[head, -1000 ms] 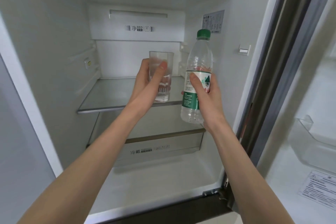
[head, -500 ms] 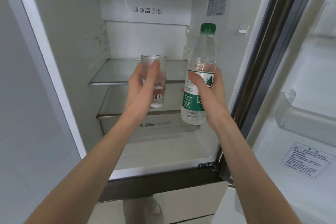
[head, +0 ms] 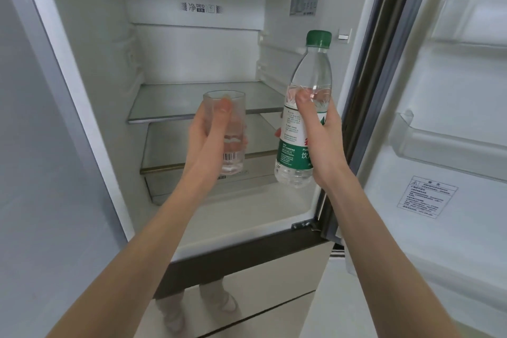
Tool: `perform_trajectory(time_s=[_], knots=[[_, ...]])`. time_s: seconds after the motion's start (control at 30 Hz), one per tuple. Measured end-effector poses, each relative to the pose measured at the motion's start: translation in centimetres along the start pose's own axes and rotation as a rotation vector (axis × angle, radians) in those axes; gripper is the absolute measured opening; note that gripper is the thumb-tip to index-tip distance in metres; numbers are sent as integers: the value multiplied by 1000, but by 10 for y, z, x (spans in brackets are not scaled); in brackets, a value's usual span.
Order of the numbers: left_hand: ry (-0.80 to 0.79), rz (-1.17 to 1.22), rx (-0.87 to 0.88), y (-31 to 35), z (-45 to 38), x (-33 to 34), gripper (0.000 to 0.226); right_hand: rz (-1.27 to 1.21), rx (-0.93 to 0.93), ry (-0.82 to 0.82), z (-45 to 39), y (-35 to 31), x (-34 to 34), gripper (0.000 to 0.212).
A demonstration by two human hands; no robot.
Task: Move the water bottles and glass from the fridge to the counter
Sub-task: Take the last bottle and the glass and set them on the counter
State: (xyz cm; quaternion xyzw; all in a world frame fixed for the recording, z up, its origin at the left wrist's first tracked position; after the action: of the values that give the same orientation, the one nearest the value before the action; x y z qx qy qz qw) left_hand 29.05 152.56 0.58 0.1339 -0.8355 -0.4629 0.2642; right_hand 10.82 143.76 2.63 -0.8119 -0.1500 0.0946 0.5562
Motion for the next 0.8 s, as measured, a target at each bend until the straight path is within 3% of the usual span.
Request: perform_trajectory(time_s=[0.1,0.27,0.4,0.53,0.63,0.8], knots=[[-50,-15,3,4,3,-4,82,11,-1,27,13,-6,-1,75],[-109,-10,-49,3,17,2,71,79,-18,134,44,-9,-13,50],[-198,13,-54,5,39,20,95,127,15,245,77,-10,-35,49],[-275,105,-171,-12,60,45,71,181,54,376,113,-14,-67,54],[-382,112,-256,-27,81,72,74,189,56,469,140,-24,-91,67],[-536,223,-267,-30,117,119,86,238,40,615,187,-46,-133,27]])
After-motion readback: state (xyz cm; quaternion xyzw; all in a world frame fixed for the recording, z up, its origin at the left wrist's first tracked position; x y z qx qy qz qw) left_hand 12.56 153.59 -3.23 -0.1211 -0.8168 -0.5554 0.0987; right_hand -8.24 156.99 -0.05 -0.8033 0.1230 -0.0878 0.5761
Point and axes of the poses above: each hand's wrist, its own z-axis away from the middle knuckle, its own x-axis out of the palm, y = z × x, the point moved 8 cm from there along -z, towards the middle knuckle, and after that the axes turned 8 degrees about z, right-handed, at the moved point
